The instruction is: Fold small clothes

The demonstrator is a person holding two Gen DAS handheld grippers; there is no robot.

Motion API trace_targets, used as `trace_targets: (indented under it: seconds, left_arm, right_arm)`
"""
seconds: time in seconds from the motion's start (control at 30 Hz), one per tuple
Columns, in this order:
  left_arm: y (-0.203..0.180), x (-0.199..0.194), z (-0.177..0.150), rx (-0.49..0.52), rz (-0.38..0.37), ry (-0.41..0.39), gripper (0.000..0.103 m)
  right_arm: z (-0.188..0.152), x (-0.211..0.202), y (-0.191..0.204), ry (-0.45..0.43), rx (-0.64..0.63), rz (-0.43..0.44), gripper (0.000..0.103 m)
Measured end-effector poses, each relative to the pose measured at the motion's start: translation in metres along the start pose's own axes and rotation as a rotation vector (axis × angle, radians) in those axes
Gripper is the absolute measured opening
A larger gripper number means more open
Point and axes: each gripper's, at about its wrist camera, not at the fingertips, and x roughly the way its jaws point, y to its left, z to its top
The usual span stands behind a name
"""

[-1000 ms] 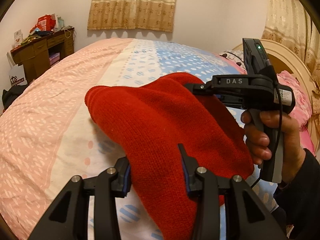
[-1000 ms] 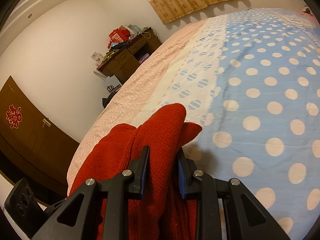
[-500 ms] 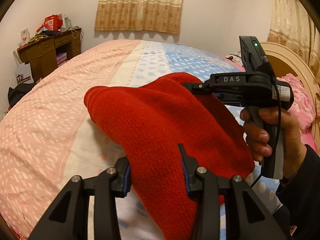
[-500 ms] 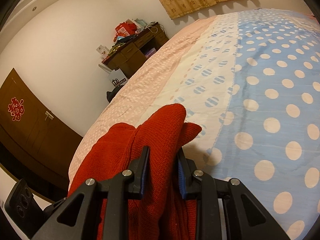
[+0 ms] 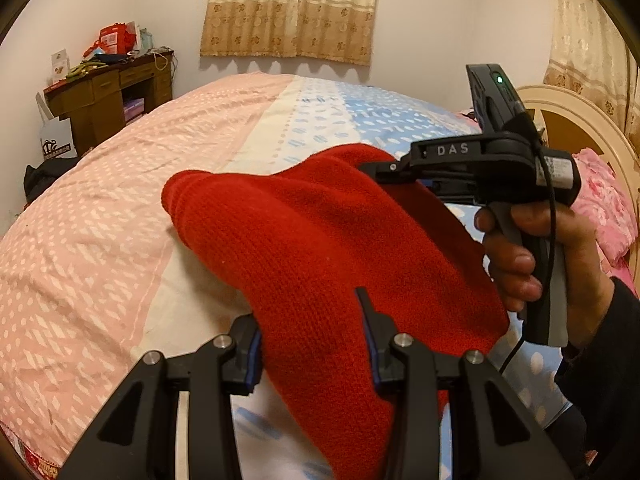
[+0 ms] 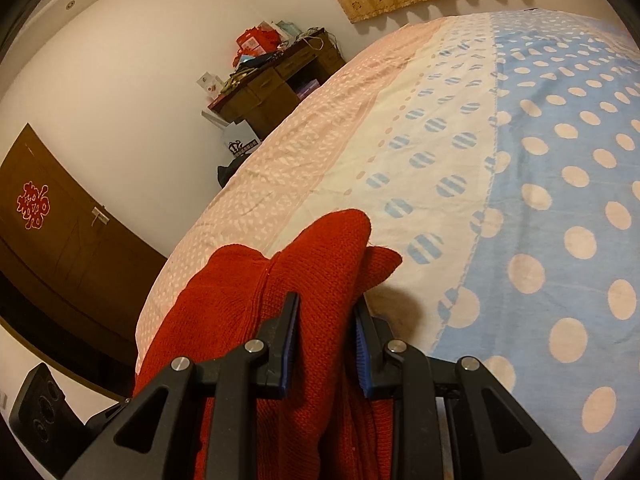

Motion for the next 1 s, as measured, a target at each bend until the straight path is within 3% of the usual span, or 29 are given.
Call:
trace_targets:
  seconds: [0.27, 0.73, 1.0]
  left_arm:
    - [0.009, 0.007, -0.016, -0.007, 0.022, 0.023, 0.041]
    - [0.018, 0.010, -0.032, -0.051, 0.026, 0.050, 0.056]
    - [0.017, 0.003, -0.032, -0.033, 0.040, 0.055, 0.057]
  right_arm:
    - [-0.003, 0.016, 0.005, 0.030, -0.011, -0.007, 0.025]
    - [-0.013, 0.027, -0.001, 0.049, -0.016, -0.083, 0.025]
    - [-0.018, 0.031, -0.008, 0.059, 0.004, -0.112, 0.025]
